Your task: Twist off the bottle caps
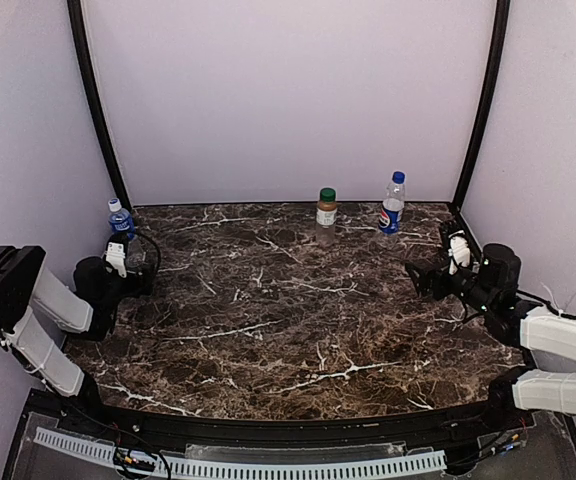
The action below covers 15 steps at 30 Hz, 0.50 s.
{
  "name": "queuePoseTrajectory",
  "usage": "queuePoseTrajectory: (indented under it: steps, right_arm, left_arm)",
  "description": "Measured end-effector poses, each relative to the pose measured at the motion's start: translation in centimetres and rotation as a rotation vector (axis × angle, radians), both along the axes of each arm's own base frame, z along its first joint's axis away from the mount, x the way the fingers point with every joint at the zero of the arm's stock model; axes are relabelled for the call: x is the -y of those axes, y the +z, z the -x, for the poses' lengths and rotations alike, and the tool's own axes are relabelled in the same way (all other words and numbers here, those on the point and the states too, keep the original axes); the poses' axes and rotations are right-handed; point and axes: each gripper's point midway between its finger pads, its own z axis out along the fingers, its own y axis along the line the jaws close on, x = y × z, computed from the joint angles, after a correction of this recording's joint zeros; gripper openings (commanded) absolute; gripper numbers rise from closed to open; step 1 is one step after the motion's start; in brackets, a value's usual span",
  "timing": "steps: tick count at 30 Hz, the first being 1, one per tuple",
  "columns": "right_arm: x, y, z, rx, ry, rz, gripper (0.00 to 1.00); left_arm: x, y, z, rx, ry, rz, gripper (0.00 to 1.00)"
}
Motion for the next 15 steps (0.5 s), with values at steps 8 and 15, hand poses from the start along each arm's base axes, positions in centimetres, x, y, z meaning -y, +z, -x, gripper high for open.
queuePoseTrajectory:
  steps: [8,15]
  right_arm:
    - [-0.7,3.0,-0.4,-0.01,0.028,-0.004,0.99]
    - [-2.5,13.8,2.3,0.17,0.173,-0.174,0.99]
  left_arm:
    - [-0.2,0.1,-0.1,0.004,0.011,0.0,1.0]
    - [2.2,2.2,0.6,0.039,-0.135,-0.007,1.0]
